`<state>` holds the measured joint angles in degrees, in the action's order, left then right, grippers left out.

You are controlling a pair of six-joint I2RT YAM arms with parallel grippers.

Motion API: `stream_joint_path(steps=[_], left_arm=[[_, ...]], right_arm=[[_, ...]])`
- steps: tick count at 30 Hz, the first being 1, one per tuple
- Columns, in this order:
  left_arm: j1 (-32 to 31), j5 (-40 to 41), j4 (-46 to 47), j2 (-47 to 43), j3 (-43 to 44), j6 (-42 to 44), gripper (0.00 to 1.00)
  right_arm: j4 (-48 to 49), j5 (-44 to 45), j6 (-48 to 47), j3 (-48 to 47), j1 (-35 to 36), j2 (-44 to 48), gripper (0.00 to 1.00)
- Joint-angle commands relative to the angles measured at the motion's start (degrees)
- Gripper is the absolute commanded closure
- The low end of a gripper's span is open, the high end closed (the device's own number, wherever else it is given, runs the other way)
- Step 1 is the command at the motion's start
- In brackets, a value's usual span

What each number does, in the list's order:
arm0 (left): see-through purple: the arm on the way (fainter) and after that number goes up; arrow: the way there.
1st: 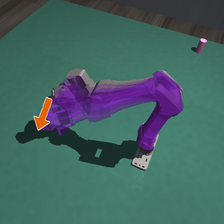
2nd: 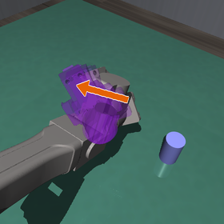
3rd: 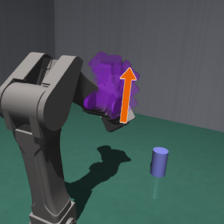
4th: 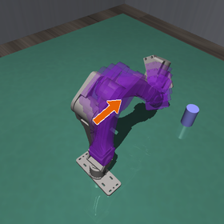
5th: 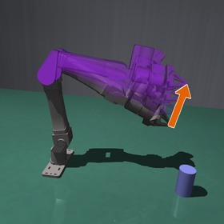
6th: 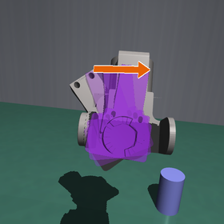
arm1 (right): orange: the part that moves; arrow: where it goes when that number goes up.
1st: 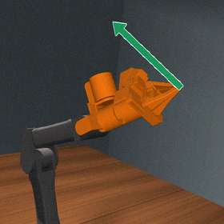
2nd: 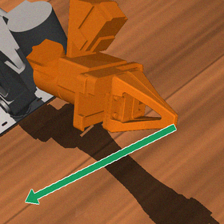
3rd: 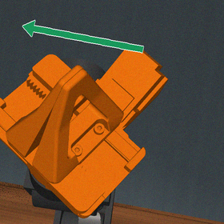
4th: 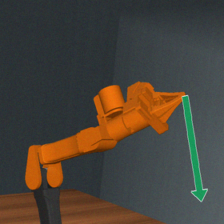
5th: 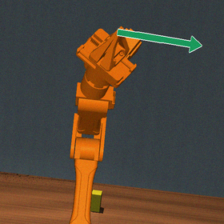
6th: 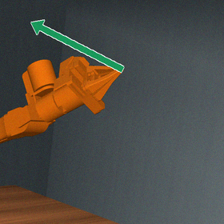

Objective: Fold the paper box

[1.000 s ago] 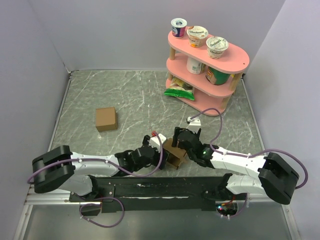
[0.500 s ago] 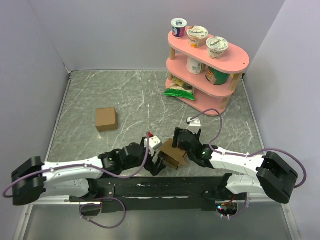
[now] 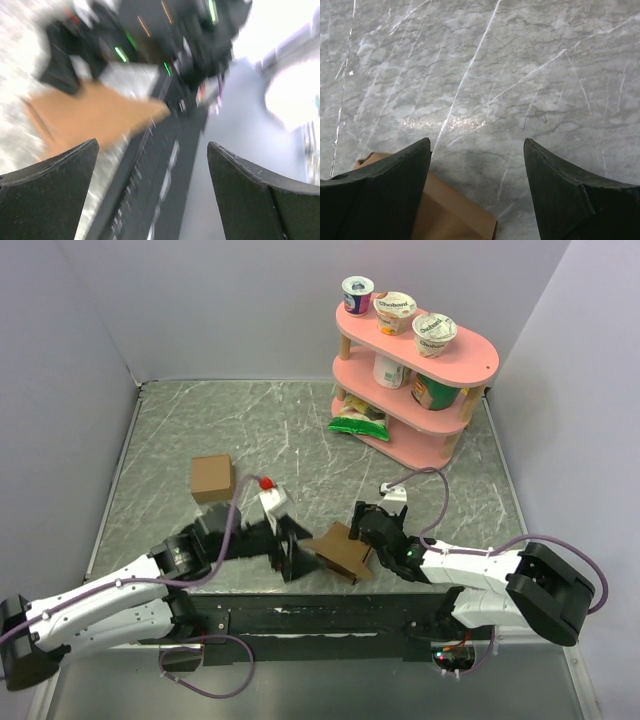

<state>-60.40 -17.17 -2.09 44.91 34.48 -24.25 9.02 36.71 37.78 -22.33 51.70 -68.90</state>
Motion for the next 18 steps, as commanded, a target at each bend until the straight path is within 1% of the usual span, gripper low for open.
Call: stream_joint_path(steps=[1, 3, 4, 7, 10, 15, 18], left_arm=[[11.14, -6.20, 3.91, 4.55, 3.93, -7.20, 0.04], [13.46, -6.65, 9.00, 8.08, 3.75, -9.49, 0.04], [14.34, -7.61, 10.16, 12.01, 4.01, -9.59, 0.04], [14.43, -9.89, 11.93, 18.00, 4.46, -9.32, 0.02], [14.35, -11.13, 12.29, 19.95, 2.27, -10.11, 0.01], [14.35, -7.18, 9.38, 19.26, -2.39, -9.68, 0.03], [14.35, -8.14, 12.71, 19.17, -5.28, -10.90, 0.03]], right_arm=[[3.38, 2.58, 0.45, 1.23, -0.02, -1.14, 0.19], [3.11, 2.84, 0.54, 1.06, 0.06, -1.41, 0.19], [2.85, 2.84, 0.54, 0.97, 0.06, -1.67, 0.19], [1.97, 3.10, 0.89, 0.36, 0.06, -1.93, 0.19], [1.01, 3.55, 1.24, 0.00, -0.02, -2.29, 0.19], [0.39, 3.81, 1.60, -0.79, -0.02, -3.08, 0.19], [0.04, 3.81, 1.68, -1.05, 0.06, -3.60, 0.19]])
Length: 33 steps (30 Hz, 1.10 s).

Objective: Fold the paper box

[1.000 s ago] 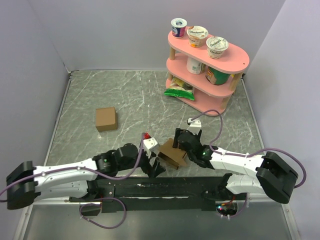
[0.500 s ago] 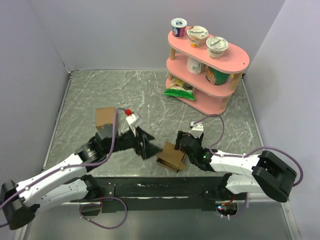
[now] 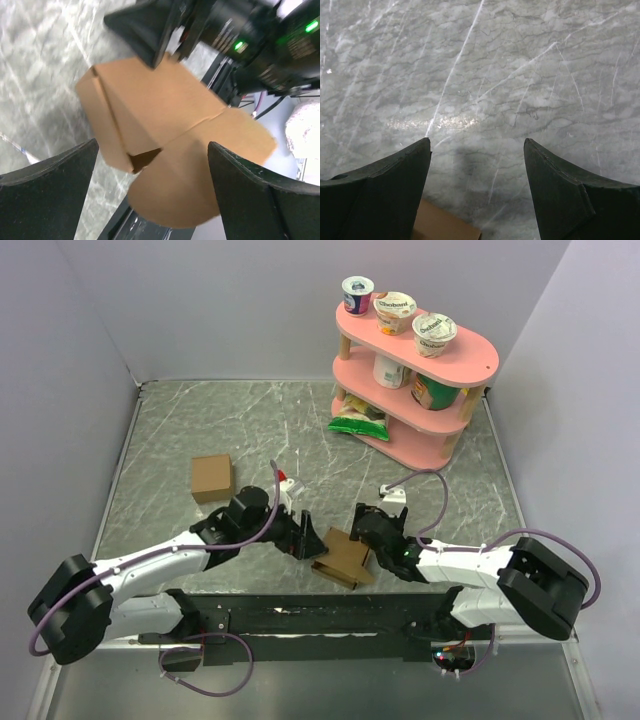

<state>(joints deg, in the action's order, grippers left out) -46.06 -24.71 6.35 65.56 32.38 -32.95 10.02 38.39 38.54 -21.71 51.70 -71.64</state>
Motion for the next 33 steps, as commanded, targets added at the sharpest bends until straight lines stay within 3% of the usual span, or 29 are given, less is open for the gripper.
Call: stream_joint_path(steps=[1, 3, 13, 19, 27, 33], left_arm=[[0.01, -0.95, 5.42, -0.53, -3.81, -2.47, 0.02], [0.01, -0.87, 7.36, 0.88, -5.21, -2.91, 0.01], [0.01, 1.33, 13.50, 8.52, -9.00, -3.17, 0.19], [0.01, 2.38, 18.25, 13.36, -9.62, -4.23, 0.28], [0.01, 3.09, 18.61, 13.81, -9.00, -4.93, 0.41], [0.10, 4.05, 19.14, 13.10, -9.88, -5.28, 0.43]], right_arm=[[-1.06, 2.21, 1.01, -1.75, -0.02, -1.05, 0.19], [-1.41, 2.30, 1.01, -2.01, 0.06, -1.22, 0.18], [-2.28, 2.39, 0.92, -2.72, 0.07, -1.23, 0.18], [-16.33, -0.42, 0.92, -7.55, 0.06, 7.37, 0.04], [-30.22, -15.25, 5.13, -4.83, -1.16, 25.65, 0.03], [-22.96, -27.04, 8.74, 1.49, -2.48, 27.26, 0.07]])
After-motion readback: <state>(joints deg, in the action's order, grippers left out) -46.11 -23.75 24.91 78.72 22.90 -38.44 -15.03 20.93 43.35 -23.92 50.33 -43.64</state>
